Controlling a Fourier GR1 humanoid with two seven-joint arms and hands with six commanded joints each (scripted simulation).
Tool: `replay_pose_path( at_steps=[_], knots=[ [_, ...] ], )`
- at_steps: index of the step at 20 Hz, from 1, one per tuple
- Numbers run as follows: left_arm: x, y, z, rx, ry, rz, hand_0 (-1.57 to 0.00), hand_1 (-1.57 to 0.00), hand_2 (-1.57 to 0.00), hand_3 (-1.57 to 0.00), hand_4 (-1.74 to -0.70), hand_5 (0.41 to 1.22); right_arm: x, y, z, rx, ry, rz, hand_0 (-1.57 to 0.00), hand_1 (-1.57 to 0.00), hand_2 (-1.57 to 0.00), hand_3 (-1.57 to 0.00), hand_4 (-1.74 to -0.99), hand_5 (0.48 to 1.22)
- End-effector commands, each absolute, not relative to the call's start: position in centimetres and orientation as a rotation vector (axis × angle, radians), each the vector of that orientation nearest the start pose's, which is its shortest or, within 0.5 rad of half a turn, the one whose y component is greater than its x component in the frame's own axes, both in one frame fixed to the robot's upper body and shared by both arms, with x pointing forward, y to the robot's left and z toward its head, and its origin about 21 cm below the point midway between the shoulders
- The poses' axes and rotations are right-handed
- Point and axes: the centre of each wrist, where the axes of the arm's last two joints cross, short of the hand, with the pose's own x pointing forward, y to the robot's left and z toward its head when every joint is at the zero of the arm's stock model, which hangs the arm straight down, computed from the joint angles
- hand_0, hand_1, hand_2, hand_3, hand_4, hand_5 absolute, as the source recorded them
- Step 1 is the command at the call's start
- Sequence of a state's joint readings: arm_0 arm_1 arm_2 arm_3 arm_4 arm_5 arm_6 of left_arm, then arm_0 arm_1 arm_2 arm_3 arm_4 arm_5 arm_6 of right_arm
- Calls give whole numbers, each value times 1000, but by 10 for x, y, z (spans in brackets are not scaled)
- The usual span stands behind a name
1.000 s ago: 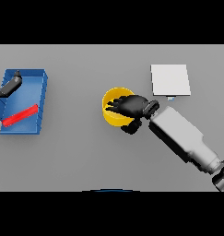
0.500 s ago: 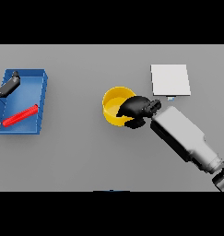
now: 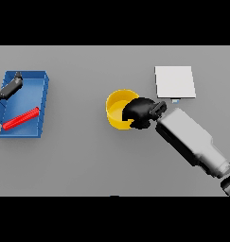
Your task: Pick up the red beaker and tilt it to pour out 1 green nut into yellow bowl. Pick up the yellow bowl and place it on the metallic measuring scale.
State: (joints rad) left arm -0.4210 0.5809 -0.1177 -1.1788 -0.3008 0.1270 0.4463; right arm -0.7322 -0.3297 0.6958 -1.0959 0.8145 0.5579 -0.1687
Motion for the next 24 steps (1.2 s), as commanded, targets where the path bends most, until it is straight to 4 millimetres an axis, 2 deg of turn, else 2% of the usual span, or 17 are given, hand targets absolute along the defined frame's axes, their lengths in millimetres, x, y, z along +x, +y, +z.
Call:
replay_pose_path(
  at_steps=[1,2,5,8,12,13,14,16,21,24],
  knots=[
    [348,338,79,864,-1104,-449,1,1,1,1,-731,685,361,-122,56,-277,-1112,2115,-1531,-1531,-1306,-1405,-1725,1210],
    [347,338,77,865,-1102,-451,1,1,1,1,-730,687,361,-121,62,-283,-1121,2113,-1539,-1539,-1330,-1376,-1728,1212],
    [350,337,85,864,-1122,-456,1,1,1,1,-733,692,361,-124,85,-320,-1136,2093,-1555,-1554,-1386,-1286,-1735,1217],
    [349,340,80,864,-1112,-450,1,1,1,1,-734,697,362,-132,105,-365,-1146,2073,-1563,-1563,-1419,-1242,-1738,1219],
    [348,342,84,875,-1120,-453,1,1,1,1,-736,697,365,-148,118,-432,-1200,2015,-1568,-1568,-1436,-1266,-1740,1220],
    [349,334,80,855,-1127,-454,1,1,1,1,-744,697,369,-151,121,-439,-1208,2006,-1568,-1568,-1431,-1327,-1740,1220],
    [350,337,82,859,-1128,-451,1,1,1,1,-746,697,374,-155,125,-451,-1217,1996,-1569,-1569,-1439,-1376,-1740,1220],
    [348,344,83,874,-1107,-453,1,1,1,1,-741,702,381,-164,128,-483,-1193,1963,-1570,-1570,-1472,-1309,-1740,1220],
    [349,343,85,878,-1110,-447,1,1,1,1,-744,708,401,-199,139,-609,-1206,1857,-1571,-1571,-1527,-1219,-1741,1221],
    [347,341,83,869,-1111,-445,1,1,1,1,-738,703,411,-227,141,-648,-1200,1800,-1571,-1571,-1527,-1192,-1741,1221]
  ],
)
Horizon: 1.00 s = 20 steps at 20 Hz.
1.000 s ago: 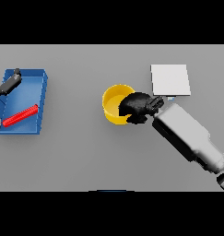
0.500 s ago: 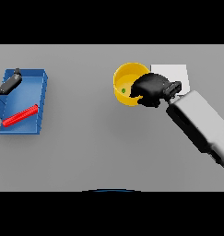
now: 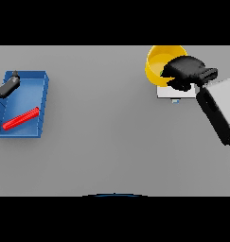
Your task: Pick up the red beaker and tilt it to pour out 1 green nut into yellow bowl. Pick up the yellow bowl and place it on the metallic measuring scale.
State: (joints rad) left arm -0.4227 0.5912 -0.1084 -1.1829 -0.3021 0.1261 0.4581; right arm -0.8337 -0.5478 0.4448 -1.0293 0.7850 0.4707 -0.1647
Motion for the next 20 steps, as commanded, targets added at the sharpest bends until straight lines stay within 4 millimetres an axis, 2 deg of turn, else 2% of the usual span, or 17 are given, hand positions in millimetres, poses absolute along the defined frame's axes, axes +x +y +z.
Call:
replay_pose_path(
  at_steps=[1,2,4,8,11,15,17,20],
  knots=[
    [346,342,85,868,-1116,-450,1,1,1,1,-737,699,414,-230,140,-660,-1190,1783,-1571,-1571,-1508,-1186,-1741,1221],
    [345,343,87,881,-1105,-451,1,1,1,1,-734,697,419,-237,141,-663,-1188,1766,-1571,-1571,-1501,-1175,-1741,1221],
    [345,344,86,876,-1104,-443,1,1,1,1,-728,691,424,-246,130,-687,-1167,1723,-1571,-1571,-1506,-1176,-1741,1221],
    [346,343,86,884,-1103,-449,1,1,1,1,-721,682,429,-269,111,-711,-1125,1688,-1571,-1571,-1439,-1283,-1741,1221],
    [346,345,84,886,-1093,-448,1,1,1,1,-722,681,433,-274,101,-702,-1099,1659,-1571,-1571,-1396,-1362,-1741,1221],
    [347,346,89,883,-1106,-446,1,1,1,1,-728,675,434,-277,87,-680,-1112,1633,-1571,-1571,-1362,-1338,-1741,1221],
    [347,340,81,873,-1099,-452,1,1,1,1,-726,673,434,-279,80,-655,-1122,1626,-1571,-1571,-1345,-1403,-1741,1221],
    [347,345,85,890,-1091,-451,1,1,1,1,-722,668,437,-277,79,-652,-1114,1622,-1464,-1571,-1335,-1451,-1741,1221]
  ],
)
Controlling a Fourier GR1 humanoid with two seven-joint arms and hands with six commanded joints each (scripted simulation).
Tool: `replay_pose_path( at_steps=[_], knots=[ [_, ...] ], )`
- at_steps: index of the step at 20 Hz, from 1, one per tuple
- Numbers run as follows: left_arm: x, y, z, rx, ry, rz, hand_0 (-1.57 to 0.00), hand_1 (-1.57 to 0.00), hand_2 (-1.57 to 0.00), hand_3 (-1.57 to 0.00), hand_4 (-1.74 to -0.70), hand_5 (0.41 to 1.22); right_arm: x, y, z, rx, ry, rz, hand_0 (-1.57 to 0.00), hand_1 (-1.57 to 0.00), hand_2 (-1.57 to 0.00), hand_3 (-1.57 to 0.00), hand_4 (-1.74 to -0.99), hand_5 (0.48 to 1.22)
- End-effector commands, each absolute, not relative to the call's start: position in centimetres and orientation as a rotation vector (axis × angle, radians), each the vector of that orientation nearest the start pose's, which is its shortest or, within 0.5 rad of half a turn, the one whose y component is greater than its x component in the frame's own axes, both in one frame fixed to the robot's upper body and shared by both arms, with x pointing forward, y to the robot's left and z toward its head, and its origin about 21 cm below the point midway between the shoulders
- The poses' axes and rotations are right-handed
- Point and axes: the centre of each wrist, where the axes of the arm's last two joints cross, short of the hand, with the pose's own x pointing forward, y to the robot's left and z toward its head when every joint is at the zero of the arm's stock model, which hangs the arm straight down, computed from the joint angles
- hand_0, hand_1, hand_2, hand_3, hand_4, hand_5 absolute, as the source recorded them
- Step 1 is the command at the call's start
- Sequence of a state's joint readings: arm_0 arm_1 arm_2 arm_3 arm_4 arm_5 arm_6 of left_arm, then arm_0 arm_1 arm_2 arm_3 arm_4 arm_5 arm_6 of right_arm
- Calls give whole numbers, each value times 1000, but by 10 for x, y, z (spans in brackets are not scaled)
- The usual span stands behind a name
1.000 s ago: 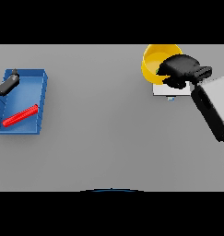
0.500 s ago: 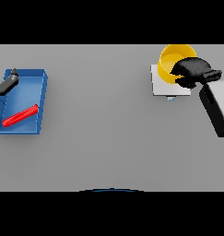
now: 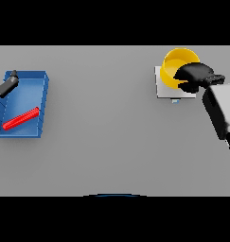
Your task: Pick up the red beaker and tilt it to pour out 1 green nut into yellow bowl. Pick up the yellow bowl and place it on the metallic measuring scale.
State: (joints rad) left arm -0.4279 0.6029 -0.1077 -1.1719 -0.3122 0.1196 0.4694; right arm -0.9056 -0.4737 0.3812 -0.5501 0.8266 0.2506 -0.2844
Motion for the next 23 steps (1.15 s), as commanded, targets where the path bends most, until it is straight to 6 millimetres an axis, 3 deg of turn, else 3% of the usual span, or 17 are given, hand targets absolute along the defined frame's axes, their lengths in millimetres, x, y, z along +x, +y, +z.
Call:
replay_pose_path(
  at_steps=[1,3,4,7,9,11,16,23],
  knots=[
    [349,341,87,884,-1103,-455,1,1,1,1,-724,667,437,-274,78,-652,-1111,1623,-1448,-1501,-1382,-1390,-1734,1221],
    [348,340,83,882,-1096,-463,1,1,1,1,-724,671,436,-277,77,-639,-1117,1617,-1492,-1484,-1450,-1097,-1737,1221],
    [347,338,85,877,-1104,-462,1,1,1,1,-722,671,436,-278,78,-634,-1115,1616,-1439,-1337,-1286,-990,-1688,1221],
    [351,339,87,881,-1095,-453,1,1,1,1,-719,667,436,-278,77,-648,-1076,1638,-792,-705,-782,-723,-1609,1029],
    [347,340,86,882,-1107,-452,1,1,1,1,-720,663,438,-276,80,-650,-1068,1674,-507,-451,-553,-604,-1579,955],
    [350,339,85,883,-1099,-443,1,1,1,1,-724,662,440,-273,83,-647,-1083,1700,-324,-288,-381,-506,-1560,909],
    [352,339,86,882,-1099,-442,1,1,1,1,-725,664,439,-276,79,-625,-1120,1698,-105,-94,-124,-328,-1537,822],
    [351,340,82,884,-1094,-450,1,1,1,1,-726,665,439,-279,76,-632,-1052,1661,-21,-19,-25,-146,-1478,738]
  ],
)
